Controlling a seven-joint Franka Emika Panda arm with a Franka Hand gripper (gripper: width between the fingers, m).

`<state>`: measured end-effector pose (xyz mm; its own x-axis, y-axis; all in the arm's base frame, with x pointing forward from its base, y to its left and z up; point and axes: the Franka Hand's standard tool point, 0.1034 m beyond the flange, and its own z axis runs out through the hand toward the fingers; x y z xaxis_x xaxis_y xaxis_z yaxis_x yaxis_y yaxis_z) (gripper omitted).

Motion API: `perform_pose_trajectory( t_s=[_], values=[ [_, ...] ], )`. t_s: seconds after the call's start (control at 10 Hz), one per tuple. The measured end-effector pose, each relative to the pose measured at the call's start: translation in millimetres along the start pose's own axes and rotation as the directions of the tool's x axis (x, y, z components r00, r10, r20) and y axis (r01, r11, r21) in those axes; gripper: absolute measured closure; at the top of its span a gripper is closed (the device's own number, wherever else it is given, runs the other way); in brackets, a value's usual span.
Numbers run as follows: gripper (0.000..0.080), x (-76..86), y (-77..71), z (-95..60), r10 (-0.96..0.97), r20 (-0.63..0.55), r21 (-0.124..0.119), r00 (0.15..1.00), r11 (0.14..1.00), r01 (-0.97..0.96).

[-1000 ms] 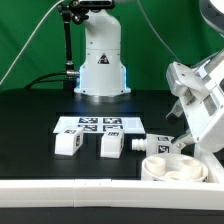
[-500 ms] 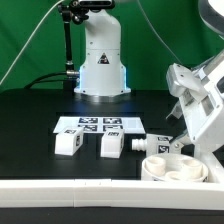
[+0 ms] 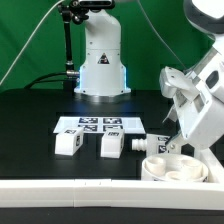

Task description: Assemble stool

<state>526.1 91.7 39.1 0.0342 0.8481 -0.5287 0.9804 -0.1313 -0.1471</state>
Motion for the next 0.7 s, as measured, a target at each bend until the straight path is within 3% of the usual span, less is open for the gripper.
perform_pose_trajectory(
  t_s=[0.4, 0.7],
  values=[
    [0.0151, 3.3, -1.3, 2.4, -0.002, -0.008, -0.005, 1.0, 1.0, 0.002],
    [0.0151, 6.5, -7.5, 2.7, -0.014, 0.022, 0.013, 1.0, 1.0, 0.013]
  ],
)
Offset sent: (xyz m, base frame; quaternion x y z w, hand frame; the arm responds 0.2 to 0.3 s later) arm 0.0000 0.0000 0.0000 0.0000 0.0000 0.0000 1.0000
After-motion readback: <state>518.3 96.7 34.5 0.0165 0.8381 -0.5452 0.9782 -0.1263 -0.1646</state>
